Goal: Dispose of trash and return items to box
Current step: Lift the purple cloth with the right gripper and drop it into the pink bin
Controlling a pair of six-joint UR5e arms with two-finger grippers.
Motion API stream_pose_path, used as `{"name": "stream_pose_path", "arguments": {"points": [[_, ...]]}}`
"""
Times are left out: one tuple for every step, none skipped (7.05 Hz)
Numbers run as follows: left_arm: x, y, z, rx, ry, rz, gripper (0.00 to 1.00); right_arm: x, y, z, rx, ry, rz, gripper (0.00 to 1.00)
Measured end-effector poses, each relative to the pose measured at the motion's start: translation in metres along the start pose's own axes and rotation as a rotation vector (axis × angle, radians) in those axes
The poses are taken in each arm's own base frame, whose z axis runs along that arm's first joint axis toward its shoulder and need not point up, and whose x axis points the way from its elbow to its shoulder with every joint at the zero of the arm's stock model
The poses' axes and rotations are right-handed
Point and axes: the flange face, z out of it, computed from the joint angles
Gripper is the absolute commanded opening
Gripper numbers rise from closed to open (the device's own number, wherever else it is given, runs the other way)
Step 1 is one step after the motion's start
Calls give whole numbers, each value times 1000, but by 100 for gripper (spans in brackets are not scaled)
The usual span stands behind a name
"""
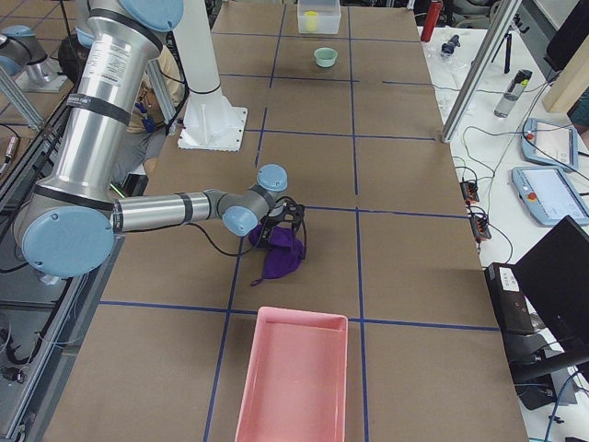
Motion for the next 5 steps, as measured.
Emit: {"name": "stream_pose_path", "arguments": {"points": [[8, 0, 10, -15, 4, 4, 100, -1, -2, 3, 0, 2, 2, 0], [24, -1, 28, -31, 9, 9, 100, -6, -2, -4, 8, -13, -1, 0], [48, 0, 56, -42, -3, 10, 100, -16, -3, -27, 34, -55, -6, 0], [80, 6, 94, -48, -37, -4, 100, -23, -8, -68, 79, -118, 6, 0], [104, 16, 123, -46, -52, -25, 100, -18, -19, -115, 128, -191, 41, 0]]}}
